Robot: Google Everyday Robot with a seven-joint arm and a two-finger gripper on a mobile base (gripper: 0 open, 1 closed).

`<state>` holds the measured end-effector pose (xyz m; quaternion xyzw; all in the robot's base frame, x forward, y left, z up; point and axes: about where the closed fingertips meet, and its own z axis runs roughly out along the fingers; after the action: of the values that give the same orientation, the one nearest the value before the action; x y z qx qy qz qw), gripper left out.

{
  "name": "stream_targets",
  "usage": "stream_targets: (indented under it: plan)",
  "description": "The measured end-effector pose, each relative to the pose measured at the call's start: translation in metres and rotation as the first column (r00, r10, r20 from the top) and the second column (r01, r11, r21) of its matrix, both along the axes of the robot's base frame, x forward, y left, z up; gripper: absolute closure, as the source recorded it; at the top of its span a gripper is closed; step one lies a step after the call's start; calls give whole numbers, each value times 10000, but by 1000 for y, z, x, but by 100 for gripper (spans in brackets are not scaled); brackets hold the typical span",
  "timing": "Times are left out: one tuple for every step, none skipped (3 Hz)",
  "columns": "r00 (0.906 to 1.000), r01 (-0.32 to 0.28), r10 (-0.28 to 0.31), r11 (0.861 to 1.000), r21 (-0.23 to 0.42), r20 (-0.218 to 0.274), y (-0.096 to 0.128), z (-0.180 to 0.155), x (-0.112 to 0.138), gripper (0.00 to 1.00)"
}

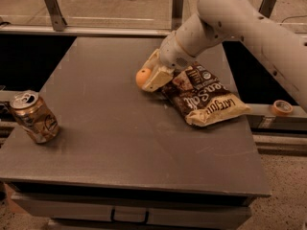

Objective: Move orange near brown chip bag

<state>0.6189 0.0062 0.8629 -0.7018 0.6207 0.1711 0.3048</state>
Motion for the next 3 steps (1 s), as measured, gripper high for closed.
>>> stream_targets:
  plan:
    - [9951, -977, 981, 9941, -470, 74, -4, -10, -8, 82]
    - [9873, -1571, 1584, 9847, -752, 117, -6, -16, -11, 59]
    - [9806, -1933, 1956, 9767, -934, 160, -5, -19, -12, 36]
